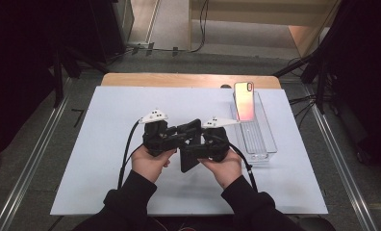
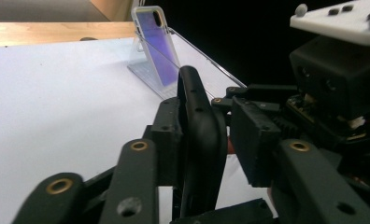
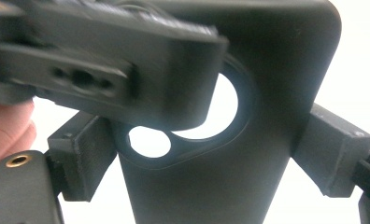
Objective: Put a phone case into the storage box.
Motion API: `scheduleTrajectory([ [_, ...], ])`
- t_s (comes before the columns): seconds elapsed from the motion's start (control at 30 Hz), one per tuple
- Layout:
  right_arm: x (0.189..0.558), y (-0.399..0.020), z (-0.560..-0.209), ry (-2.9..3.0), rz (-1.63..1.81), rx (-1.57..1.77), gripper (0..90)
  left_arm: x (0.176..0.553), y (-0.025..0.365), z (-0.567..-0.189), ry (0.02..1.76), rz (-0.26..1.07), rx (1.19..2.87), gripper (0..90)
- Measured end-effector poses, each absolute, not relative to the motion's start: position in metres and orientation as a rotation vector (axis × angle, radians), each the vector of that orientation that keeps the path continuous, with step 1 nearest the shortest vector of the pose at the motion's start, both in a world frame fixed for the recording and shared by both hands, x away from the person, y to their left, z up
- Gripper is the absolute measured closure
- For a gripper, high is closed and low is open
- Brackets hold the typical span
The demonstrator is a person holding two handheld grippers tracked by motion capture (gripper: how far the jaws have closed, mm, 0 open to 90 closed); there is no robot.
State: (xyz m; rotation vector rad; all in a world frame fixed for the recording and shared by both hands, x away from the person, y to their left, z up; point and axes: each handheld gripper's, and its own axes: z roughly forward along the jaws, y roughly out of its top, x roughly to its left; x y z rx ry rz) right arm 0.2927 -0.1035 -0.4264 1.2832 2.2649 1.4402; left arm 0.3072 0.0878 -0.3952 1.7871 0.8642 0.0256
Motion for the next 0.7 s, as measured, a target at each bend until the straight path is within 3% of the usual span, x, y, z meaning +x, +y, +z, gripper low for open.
scheduleTrajectory([
  [0.2,0.293,-0.104,-0.429,2.271,1.431,1.29,12.3,0.31,0.094,-0.391,0.882,0.017,1.76,59.0],
  [0.5,0.296,-0.109,-0.431,2.28,1.401,1.308,12.3,0.312,0.108,-0.384,0.891,0.012,1.702,45.1],
  [0.7,0.3,-0.115,-0.433,2.272,1.369,1.335,12.3,0.312,0.115,-0.386,0.921,-0.019,1.724,42.5],
])
